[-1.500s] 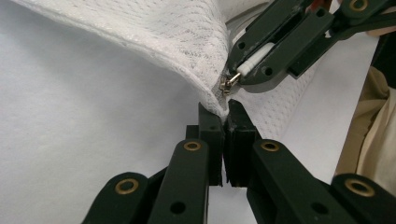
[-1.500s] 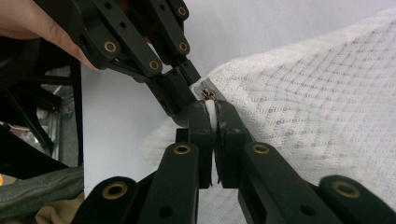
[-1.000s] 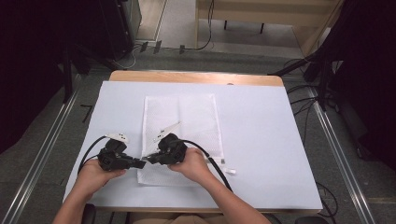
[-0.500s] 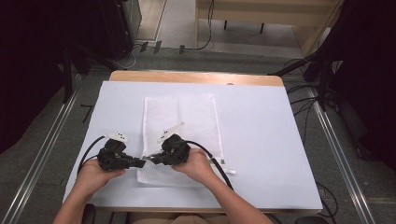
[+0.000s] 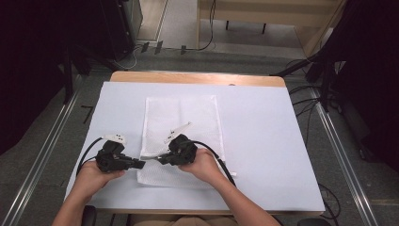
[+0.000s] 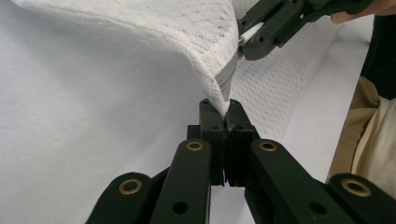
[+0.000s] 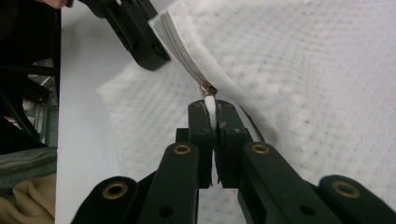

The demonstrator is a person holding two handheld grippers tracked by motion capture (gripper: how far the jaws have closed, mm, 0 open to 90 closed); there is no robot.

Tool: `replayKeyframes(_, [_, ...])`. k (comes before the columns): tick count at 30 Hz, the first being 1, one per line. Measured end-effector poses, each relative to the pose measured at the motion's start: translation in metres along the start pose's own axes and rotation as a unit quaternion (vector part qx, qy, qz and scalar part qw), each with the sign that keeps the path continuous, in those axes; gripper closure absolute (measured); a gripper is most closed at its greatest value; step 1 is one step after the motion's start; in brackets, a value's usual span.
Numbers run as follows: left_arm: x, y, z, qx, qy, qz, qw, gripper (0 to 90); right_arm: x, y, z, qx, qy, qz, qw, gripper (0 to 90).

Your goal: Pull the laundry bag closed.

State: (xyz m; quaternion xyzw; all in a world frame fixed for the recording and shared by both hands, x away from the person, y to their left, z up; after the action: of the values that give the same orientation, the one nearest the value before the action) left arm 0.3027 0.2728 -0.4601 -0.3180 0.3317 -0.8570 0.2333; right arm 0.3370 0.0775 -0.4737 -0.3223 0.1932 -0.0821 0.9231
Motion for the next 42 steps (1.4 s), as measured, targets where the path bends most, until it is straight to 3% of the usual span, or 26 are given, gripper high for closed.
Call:
replayKeyframes(18, [-0.001,-0.001,-0.002,0.004,-0.006,-0.006,1.0000,89.4,0.010,-0.015,-0.011,0.000,0.023,0.003,0.9997,88.7])
replayKeyframes(23, [-0.001,-0.001,-0.002,0.006,-0.008,-0.007,0.9999,89.4,0.010,-0.017,-0.014,-0.005,0.015,-0.002,0.9999,88.8])
replayKeyframes(27, [-0.002,-0.001,-0.003,0.006,-0.012,-0.006,0.9999,89.4,0.012,-0.022,-0.018,-0.005,0.023,-0.004,0.9997,88.8])
replayKeyframes(30, [-0.002,0.000,-0.004,-0.005,-0.006,0.004,1.0000,89.3,0.015,-0.024,-0.021,-0.004,0.022,-0.005,0.9997,88.7])
replayKeyframes(42, [-0.002,-0.001,-0.004,0.000,-0.008,-0.004,1.0000,89.3,0.020,-0.035,-0.031,-0.009,0.026,-0.013,0.9995,88.7])
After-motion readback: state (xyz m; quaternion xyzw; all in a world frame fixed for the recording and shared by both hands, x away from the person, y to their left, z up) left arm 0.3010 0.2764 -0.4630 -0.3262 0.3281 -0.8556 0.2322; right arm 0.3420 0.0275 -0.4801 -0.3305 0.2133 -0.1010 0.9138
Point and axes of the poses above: each handheld gripper's, and its own axes: y roughly forward along the jaws, z roughly out of its top, x roughly to its right, the point moved 4 cm from there along y, roughly forward along the jaws, and after that the axes turned 3 degrees about x, right-handed, at the moved point
